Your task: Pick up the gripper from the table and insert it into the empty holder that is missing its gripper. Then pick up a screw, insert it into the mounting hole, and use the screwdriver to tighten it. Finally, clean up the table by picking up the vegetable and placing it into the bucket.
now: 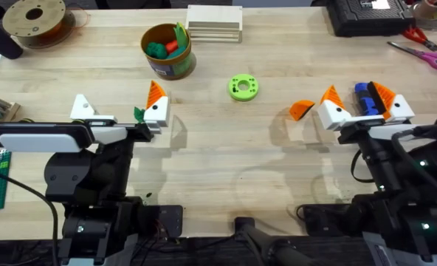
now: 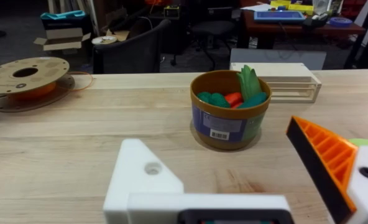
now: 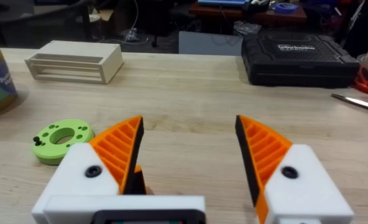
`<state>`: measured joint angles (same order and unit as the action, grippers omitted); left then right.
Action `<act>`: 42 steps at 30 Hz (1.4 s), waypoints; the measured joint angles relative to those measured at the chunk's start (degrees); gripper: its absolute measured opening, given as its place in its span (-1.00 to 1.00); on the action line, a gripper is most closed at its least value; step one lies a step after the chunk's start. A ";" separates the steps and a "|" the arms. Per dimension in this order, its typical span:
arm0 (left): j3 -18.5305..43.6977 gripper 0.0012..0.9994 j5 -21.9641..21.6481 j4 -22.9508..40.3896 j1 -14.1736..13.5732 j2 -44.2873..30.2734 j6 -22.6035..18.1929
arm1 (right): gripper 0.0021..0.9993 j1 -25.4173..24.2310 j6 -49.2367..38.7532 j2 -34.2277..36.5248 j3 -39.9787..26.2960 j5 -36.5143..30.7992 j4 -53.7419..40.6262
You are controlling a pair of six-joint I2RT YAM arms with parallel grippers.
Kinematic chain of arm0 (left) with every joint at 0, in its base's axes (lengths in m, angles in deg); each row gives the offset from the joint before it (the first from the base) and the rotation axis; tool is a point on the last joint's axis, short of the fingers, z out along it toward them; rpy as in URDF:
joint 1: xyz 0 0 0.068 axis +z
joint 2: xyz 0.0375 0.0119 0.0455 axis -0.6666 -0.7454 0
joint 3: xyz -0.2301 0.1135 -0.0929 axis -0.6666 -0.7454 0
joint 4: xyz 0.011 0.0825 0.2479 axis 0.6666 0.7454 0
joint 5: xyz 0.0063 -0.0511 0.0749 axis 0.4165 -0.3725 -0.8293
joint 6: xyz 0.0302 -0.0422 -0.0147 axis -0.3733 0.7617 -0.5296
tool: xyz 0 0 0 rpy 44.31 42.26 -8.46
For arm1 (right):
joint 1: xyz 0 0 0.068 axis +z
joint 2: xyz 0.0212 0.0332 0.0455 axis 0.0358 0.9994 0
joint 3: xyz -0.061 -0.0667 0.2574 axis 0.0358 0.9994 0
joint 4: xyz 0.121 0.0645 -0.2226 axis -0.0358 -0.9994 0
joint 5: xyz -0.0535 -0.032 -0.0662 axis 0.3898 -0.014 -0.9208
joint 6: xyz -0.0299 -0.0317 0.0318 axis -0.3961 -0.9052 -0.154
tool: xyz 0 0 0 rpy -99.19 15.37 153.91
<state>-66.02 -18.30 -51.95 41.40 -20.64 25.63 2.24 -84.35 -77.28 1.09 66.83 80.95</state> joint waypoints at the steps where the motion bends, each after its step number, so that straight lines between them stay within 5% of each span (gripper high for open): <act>1: 0.00 0.98 0.00 0.00 0.00 0.00 0.00 | 0.72 0.00 0.00 0.00 0.00 0.00 0.00; 17: 1.94 0.97 0.00 1.65 0.00 -0.02 0.00 | 0.72 -0.11 3.65 0.04 -0.60 -0.22 -1.51; 23: 21.00 0.97 0.02 19.13 0.00 -4.51 0.24 | 0.72 -0.11 8.39 4.10 -13.37 -0.14 -19.13; 31: 47.58 0.97 0.79 50.43 0.00 -24.61 4.31 | 0.72 -0.11 8.82 16.74 -34.97 -0.02 -35.82; 35: 48.81 0.97 1.76 56.75 0.00 -33.04 4.59 | 0.72 -0.11 8.82 20.86 -35.95 -0.02 -37.19; 42: 48.65 0.97 7.60 54.95 0.00 -43.77 4.83 | 0.72 -0.11 8.83 22.08 -35.95 -0.02 -37.40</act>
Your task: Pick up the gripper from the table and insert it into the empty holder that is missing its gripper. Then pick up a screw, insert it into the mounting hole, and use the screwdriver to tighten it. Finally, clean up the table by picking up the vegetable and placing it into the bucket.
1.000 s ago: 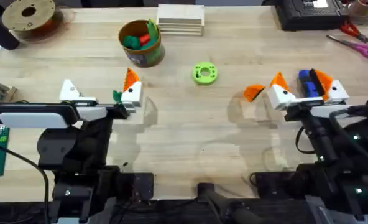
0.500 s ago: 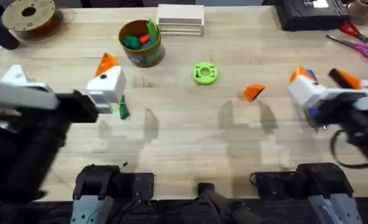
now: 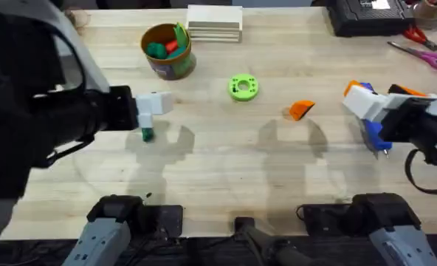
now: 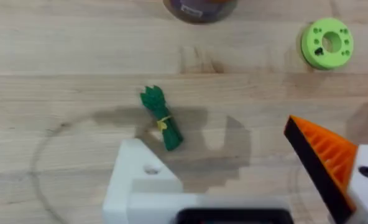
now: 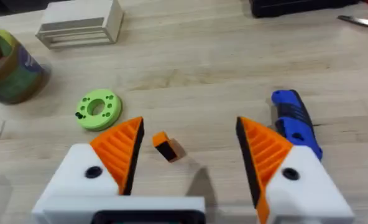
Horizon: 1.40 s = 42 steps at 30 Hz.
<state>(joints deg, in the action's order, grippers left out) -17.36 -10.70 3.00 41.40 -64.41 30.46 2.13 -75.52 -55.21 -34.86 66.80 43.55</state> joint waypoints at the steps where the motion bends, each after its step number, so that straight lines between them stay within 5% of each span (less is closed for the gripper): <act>1: 0.00 0.97 0.51 0.20 0.00 -0.98 -0.06 | 0.72 0.00 -0.01 0.00 0.00 0.00 0.02; 9: 0.00 0.69 5.59 0.39 0.00 -3.87 -3.63 | 0.72 0.00 0.00 0.00 0.00 0.00 -1.72; 12: 0.00 0.96 6.92 0.40 0.00 -3.88 -4.81 | 0.72 0.00 0.00 0.00 0.00 0.00 -2.01; 18: 0.00 0.96 12.25 -1.33 0.00 -3.88 -5.38 | 0.72 0.00 0.00 0.00 0.00 0.00 -2.08; 24: 0.00 -0.82 13.68 -1.47 0.00 -3.86 -8.48 | 0.72 0.00 0.00 0.00 0.00 0.00 -2.08; 30: 0.00 0.89 13.64 -4.92 0.00 -3.88 -8.87 | 0.72 0.00 0.00 0.00 0.00 0.00 -2.08; 36: 0.00 0.97 14.43 -3.49 0.00 -3.88 -7.41 | 0.72 0.00 0.00 0.00 0.00 0.00 -2.10; 42: -0.02 0.97 15.97 -12.12 -0.03 -3.88 -4.74 | 0.72 0.00 0.00 0.00 0.00 0.00 -2.10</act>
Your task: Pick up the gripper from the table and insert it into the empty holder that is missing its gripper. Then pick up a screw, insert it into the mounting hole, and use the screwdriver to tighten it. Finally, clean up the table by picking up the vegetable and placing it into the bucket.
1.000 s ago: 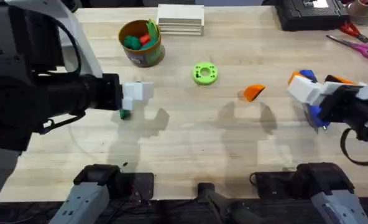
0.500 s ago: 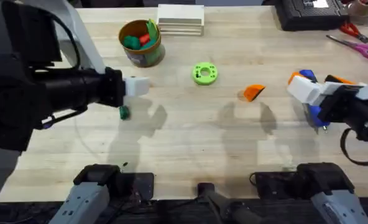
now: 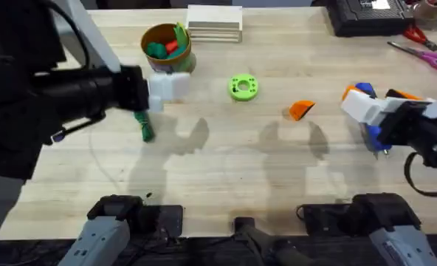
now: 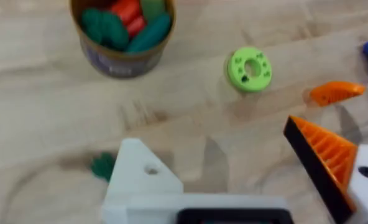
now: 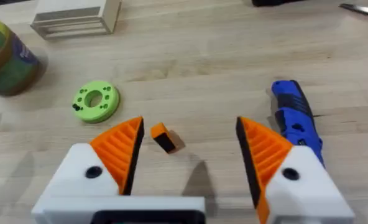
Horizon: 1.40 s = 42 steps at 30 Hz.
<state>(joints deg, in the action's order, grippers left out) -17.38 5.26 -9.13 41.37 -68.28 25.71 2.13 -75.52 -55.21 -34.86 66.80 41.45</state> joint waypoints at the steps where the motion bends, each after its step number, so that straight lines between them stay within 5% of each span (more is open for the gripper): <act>1: -0.05 0.97 0.08 -2.02 -0.19 0.02 -0.09 | 0.72 0.00 0.00 0.00 0.00 0.00 0.00; 8: -4.02 0.97 0.19 -18.65 -5.17 2.87 -2.90 | 0.72 0.00 0.02 0.00 0.00 0.00 0.00; 16: -21.83 0.98 0.17 -41.27 -12.17 14.38 -3.63 | 0.72 0.00 0.00 -0.01 0.00 0.00 0.00; 21: -33.42 0.97 -0.16 -49.68 -17.48 24.39 -3.92 | 0.72 0.00 0.00 0.00 0.00 0.00 0.00; 29: -46.05 0.97 -0.83 -51.77 -21.10 39.64 -3.23 | 0.72 0.00 0.00 0.00 0.00 0.00 0.00; 32: -48.30 0.97 -0.91 -48.10 -21.44 45.24 -2.78 | 0.72 0.00 0.00 0.00 0.00 0.00 0.00; 42: -48.53 0.97 -0.66 -40.62 -21.93 47.32 -2.16 | 0.72 0.00 0.00 0.00 0.00 0.00 0.02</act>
